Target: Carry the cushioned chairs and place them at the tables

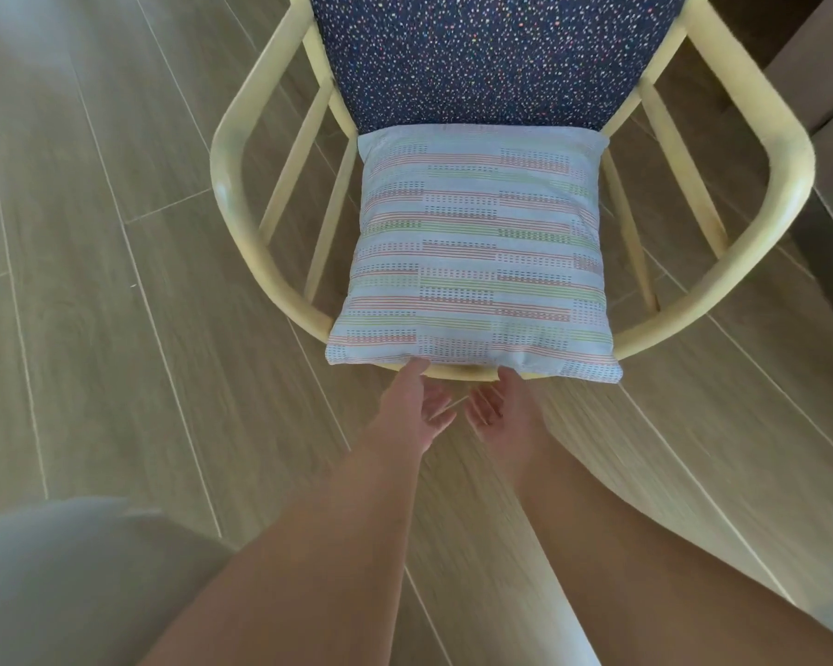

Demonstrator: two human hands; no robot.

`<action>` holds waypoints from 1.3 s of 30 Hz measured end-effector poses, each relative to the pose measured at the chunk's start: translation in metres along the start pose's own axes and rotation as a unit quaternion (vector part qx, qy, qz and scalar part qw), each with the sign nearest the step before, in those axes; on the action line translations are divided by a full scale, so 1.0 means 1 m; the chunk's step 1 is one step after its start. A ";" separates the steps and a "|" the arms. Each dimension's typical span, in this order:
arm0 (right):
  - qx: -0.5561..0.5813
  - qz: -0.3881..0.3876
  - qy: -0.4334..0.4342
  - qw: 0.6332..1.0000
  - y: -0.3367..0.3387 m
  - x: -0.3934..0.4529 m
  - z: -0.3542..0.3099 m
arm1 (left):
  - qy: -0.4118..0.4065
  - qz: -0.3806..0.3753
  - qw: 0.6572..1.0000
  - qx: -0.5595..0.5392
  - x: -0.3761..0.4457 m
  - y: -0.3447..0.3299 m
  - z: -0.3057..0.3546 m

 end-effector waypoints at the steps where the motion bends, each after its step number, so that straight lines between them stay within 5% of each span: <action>1: 0.023 0.003 -0.005 1.000 0.001 0.002 0.002 | 0.002 0.000 1.000 -0.012 0.003 0.001 -0.001; 8: 0.010 0.078 0.037 0.996 0.016 0.011 -0.022 | -0.029 0.055 0.997 -0.048 0.027 0.041 0.024; 14: 0.030 0.122 0.060 0.990 0.022 0.012 -0.042 | -0.048 0.029 0.992 -0.116 0.034 0.042 0.047; 22: 0.082 0.026 0.029 0.996 0.032 0.019 -0.044 | -0.037 -0.026 0.990 -0.133 0.031 0.046 0.039; 39: 0.108 -0.011 0.021 0.994 0.035 0.027 -0.046 | -0.040 -0.038 0.992 -0.117 0.028 0.032 0.037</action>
Point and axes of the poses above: each hand's wrist, its own x-axis towards the middle knuckle, its own y-axis out of the back of the hand, z = x × y, the point moved 7 cm from there along x, towards the middle knuckle, and after that the axes turned 5 degrees about -x, right-handed, at the moved point
